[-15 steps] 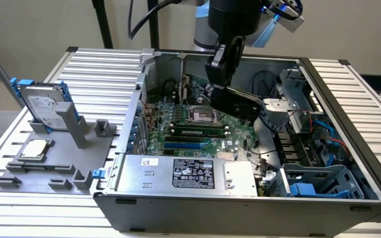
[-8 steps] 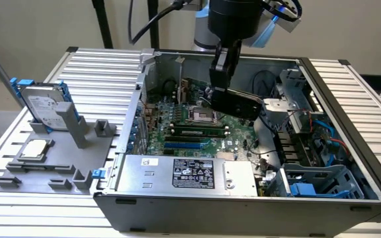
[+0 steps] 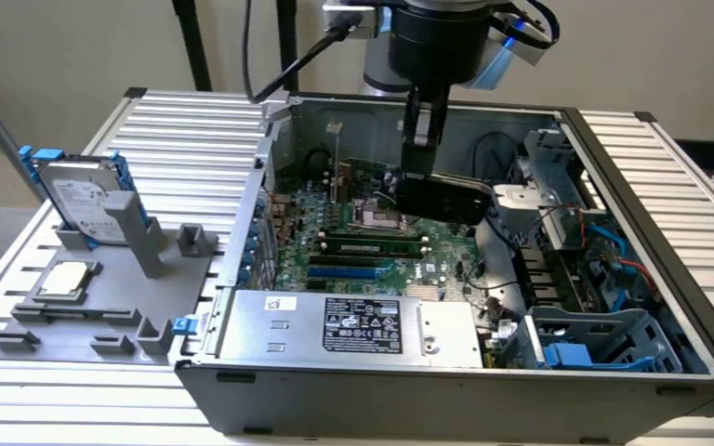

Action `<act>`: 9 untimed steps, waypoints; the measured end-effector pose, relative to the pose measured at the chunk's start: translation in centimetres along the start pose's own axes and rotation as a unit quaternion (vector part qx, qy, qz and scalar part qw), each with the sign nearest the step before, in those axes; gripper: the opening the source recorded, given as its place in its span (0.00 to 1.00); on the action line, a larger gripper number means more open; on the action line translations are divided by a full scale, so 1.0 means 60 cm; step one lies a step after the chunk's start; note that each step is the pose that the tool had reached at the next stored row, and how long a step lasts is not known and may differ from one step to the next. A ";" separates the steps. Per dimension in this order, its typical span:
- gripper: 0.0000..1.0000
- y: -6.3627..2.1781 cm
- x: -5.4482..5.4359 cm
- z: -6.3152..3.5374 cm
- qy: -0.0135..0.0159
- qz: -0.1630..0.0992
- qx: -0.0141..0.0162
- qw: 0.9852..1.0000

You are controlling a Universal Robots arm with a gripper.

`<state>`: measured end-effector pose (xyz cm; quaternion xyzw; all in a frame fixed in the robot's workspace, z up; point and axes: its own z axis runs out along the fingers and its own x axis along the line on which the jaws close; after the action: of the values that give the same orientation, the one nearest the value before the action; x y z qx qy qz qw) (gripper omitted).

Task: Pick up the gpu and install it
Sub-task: 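Insert the gpu into the slot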

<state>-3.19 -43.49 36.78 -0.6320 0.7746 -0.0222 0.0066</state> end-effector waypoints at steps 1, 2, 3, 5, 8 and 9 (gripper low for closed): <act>0.26 0.001 0.000 0.003 -0.001 -0.005 0.000 1.000; 0.26 0.003 0.000 0.005 -0.001 -0.008 0.001 1.000; 0.26 0.007 0.001 0.008 -0.002 -0.010 0.001 1.000; 0.26 0.021 0.004 0.011 -0.002 -0.010 0.001 1.000; 0.26 0.043 0.008 0.016 -0.002 -0.011 0.002 1.000; 0.26 0.050 0.010 0.018 -0.002 -0.011 0.002 1.000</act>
<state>-6.18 -43.49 35.59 -0.6405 0.7676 -0.0224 0.0088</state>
